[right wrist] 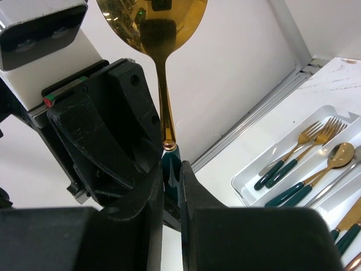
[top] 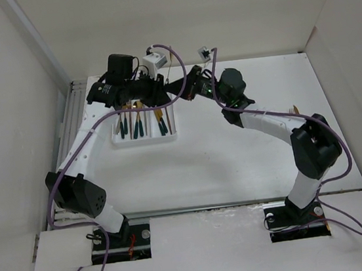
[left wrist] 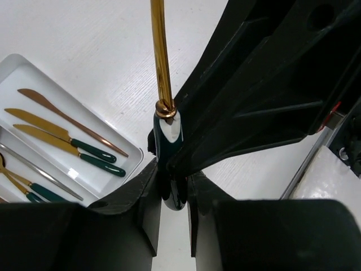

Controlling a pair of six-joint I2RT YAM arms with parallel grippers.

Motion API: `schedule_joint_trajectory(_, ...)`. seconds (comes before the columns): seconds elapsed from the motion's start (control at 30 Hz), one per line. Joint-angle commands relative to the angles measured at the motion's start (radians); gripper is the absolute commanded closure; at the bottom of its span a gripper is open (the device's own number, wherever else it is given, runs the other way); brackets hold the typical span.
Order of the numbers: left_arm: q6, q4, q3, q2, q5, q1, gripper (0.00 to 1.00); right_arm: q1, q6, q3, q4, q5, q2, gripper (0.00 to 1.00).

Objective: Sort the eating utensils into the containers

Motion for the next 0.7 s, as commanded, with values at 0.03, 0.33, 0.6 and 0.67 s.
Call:
schedule_joint_trajectory(0.03, -0.007, 0.041, -0.013, -0.035, -0.052, 0.005, 1.00, 0.020, 0.030, 0.008, 0.094, -0.032, -0.020, 1.00)
schedule_joint_trajectory(0.33, -0.122, 0.107, -0.103, 0.037, -0.515, 0.069, 1.00, -0.097, 0.145, 0.025, 0.042, -0.031, 0.063, 0.14)
schedule_joint_trajectory(0.6, -0.162, 0.139, -0.162, 0.207, -0.660, 0.106, 1.00, -0.163, 0.002, -0.035, -0.111, 0.101, 0.002, 0.00)
schedule_joint_trajectory(0.67, -0.177, 0.139, -0.162, 0.280, -0.684, 0.129, 1.00, -0.163, -0.074, -0.022, -0.191, 0.121, 0.002, 0.00)
